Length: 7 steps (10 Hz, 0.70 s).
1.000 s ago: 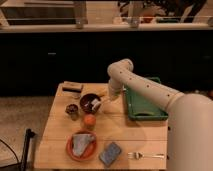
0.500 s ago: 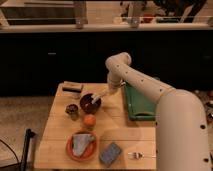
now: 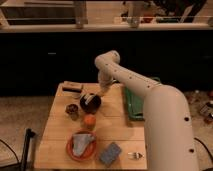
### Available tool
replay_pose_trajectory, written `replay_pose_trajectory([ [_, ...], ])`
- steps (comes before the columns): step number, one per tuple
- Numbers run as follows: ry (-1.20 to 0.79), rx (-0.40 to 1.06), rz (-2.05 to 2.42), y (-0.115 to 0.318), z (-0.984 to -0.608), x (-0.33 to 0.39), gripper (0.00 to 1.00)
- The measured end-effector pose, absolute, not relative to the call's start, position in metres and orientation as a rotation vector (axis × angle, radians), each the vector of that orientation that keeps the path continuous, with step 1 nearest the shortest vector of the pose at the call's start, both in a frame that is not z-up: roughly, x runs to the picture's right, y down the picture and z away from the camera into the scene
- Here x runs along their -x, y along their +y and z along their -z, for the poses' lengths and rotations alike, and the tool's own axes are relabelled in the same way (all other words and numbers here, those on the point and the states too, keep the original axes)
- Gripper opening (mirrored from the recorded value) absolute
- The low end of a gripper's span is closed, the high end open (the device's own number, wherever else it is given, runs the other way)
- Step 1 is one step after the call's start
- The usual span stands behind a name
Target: Wipe purple bowl with brush
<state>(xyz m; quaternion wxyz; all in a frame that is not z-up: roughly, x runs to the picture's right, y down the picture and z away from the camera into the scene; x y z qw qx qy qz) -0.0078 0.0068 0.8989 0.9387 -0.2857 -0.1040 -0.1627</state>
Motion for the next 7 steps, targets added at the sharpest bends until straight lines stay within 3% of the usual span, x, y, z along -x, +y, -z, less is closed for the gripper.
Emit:
replay_pose_trajectory([
  [7, -0.218, 0.617, 0.330, 0.039, -0.888, -0.011, 0.05],
])
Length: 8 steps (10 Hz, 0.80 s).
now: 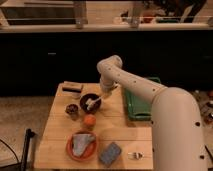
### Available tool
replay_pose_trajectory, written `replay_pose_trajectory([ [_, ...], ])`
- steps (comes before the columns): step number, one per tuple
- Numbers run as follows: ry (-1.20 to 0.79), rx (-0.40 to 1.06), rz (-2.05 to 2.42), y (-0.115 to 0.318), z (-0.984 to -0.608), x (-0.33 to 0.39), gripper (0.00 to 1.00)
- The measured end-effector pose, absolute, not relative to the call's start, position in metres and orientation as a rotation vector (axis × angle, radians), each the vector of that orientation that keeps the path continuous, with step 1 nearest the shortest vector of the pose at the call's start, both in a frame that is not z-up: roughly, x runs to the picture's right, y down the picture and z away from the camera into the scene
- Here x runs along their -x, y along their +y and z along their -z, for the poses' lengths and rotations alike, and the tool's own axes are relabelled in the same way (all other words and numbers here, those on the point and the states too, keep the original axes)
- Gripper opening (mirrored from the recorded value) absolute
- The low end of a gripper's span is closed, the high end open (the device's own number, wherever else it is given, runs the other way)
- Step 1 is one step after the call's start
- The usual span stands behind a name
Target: Wipe purple bowl with brush
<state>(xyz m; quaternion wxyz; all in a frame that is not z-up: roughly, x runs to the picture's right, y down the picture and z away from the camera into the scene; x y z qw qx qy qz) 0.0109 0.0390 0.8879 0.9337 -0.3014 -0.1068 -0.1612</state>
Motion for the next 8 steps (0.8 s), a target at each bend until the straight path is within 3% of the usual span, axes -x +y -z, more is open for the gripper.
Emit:
replay_pose_trajectory([
  [4, -0.189, 0.631, 0.254, 0.046, -0.891, -0.043, 0.05],
  [8, -0.168, 0.609, 0.220, 0.019, -0.904, -0.049, 0.05],
])
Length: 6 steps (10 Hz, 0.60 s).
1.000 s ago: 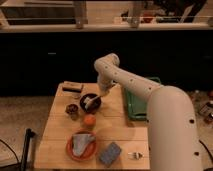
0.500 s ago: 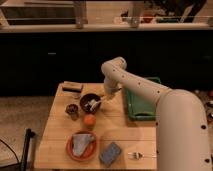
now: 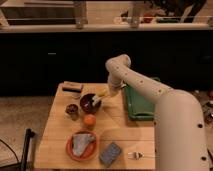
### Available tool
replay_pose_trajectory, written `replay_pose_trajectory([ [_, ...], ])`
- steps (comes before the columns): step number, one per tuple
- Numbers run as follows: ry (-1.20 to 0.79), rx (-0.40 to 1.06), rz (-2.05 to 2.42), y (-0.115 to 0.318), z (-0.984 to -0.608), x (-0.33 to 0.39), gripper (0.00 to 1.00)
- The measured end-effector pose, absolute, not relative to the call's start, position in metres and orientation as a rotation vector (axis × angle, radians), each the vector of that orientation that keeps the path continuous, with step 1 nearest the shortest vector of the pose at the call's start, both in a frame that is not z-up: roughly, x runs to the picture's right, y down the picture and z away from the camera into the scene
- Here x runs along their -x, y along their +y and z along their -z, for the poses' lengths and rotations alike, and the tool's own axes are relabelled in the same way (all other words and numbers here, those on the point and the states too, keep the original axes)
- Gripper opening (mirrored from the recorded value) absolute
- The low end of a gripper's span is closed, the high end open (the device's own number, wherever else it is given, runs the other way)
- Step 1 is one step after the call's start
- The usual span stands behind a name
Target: Wipe purple bowl with brush
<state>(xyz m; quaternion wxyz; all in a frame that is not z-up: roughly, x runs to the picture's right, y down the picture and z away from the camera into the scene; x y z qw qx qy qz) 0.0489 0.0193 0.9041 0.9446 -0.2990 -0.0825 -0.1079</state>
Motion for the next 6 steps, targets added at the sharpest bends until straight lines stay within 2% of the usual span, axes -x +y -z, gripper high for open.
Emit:
replay_pose_trajectory([
  [6, -0.184, 0.609, 0.302, 0.001, -0.915, -0.006, 0.05],
])
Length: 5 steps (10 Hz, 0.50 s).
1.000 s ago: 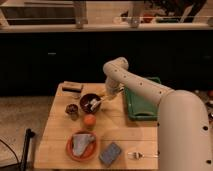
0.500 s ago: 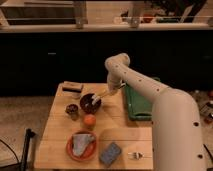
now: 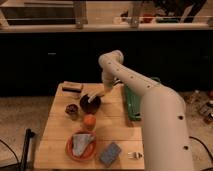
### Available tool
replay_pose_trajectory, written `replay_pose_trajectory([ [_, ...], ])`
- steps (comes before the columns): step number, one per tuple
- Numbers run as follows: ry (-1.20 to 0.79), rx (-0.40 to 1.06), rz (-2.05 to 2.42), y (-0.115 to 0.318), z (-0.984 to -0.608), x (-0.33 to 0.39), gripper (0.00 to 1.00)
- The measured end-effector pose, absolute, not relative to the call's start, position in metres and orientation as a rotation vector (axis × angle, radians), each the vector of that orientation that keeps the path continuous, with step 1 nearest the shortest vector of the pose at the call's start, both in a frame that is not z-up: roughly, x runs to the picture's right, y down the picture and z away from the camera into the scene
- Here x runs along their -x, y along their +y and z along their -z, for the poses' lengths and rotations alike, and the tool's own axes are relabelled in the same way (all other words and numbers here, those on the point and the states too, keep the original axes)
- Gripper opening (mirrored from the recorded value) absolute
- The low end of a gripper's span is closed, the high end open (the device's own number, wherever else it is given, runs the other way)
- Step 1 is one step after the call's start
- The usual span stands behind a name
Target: Wipe purple bowl with brush
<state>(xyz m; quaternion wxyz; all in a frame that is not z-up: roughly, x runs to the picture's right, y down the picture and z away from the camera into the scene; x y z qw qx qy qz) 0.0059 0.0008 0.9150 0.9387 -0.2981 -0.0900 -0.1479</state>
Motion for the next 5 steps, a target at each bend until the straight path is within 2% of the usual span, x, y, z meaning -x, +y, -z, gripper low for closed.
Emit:
replay_pose_trajectory([
  [5, -0.214, 0.637, 0.394, 0.024, -0.905, 0.013, 0.05],
])
